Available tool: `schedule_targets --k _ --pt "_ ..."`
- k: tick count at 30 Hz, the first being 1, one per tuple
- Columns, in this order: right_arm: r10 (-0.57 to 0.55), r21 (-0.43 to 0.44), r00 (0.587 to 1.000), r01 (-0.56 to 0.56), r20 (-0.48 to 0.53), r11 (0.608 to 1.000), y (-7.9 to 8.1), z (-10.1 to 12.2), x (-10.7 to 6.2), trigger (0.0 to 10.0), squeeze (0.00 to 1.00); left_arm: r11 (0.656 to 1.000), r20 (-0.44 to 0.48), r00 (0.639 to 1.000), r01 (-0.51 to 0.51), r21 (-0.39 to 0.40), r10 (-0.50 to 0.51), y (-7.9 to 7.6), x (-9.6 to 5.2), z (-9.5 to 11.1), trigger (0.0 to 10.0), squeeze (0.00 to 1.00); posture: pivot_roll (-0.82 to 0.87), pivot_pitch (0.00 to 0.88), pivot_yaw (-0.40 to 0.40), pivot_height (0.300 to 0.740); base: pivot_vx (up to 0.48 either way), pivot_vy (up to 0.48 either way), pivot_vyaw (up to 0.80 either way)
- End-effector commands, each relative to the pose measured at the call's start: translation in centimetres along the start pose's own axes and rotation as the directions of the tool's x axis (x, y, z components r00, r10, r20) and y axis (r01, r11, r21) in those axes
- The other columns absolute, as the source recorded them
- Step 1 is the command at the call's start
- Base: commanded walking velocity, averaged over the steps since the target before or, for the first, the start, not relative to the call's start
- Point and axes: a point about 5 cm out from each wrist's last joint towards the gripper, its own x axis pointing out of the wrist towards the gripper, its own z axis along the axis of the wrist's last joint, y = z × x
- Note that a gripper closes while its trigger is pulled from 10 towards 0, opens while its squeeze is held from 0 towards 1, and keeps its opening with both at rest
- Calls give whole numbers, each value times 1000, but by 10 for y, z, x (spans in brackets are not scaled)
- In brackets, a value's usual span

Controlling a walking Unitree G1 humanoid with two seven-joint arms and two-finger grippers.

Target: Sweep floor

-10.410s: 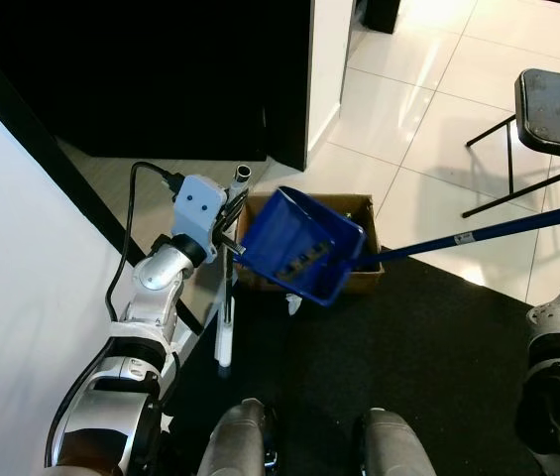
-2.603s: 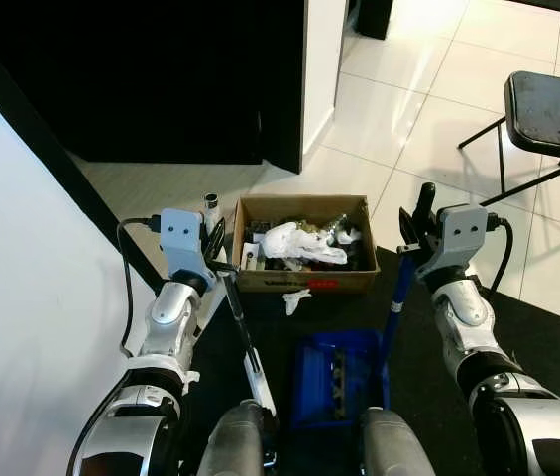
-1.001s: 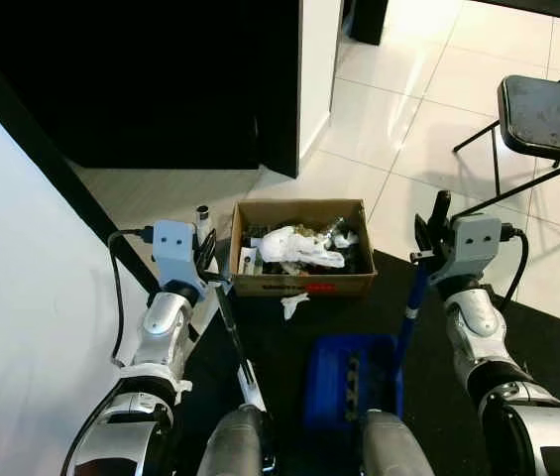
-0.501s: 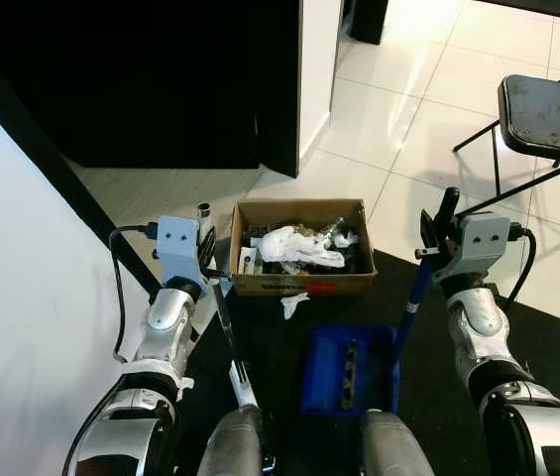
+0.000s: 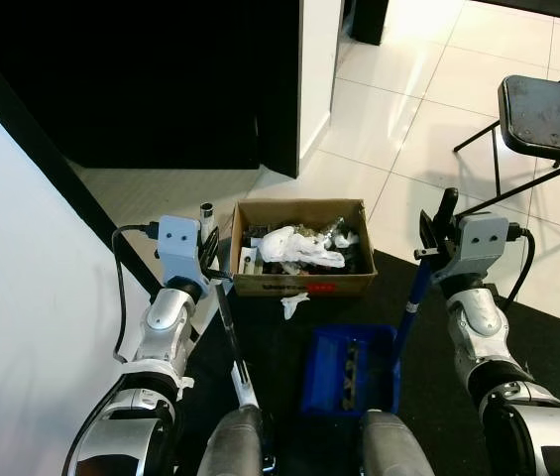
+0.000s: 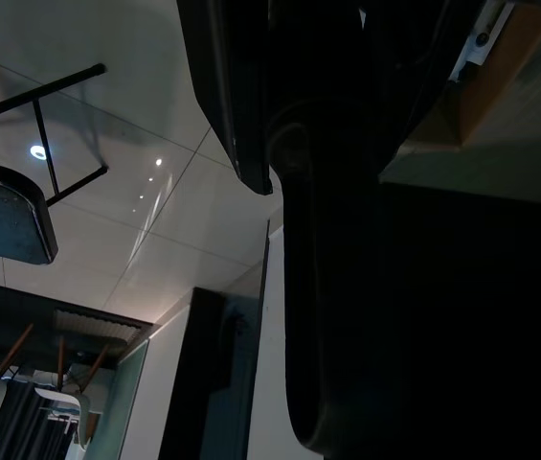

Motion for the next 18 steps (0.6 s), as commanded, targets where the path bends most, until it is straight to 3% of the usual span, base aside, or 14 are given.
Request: schedule_targets --k 1,7,18 --pt "3 -8 1000 -3 -5 1000 0 0 1 10000 0 1000 1 1000 10 -12 -10 -4 1 0 10000 0 1 0 21 740 0 0 0" --pt "4 -11 1000 -4 -8 1000 -1 1 2 10000 0 1000 11 1000 18 -25 -18 -4 1 2 10000 0 2 0 17 740 0 0 0" --pt "11 -12 1000 -11 -5 1000 -1 2 3 10000 0 999 31 999 37 -29 -36 -7 1 3 10000 0 0 0 14 740 383 0 0"
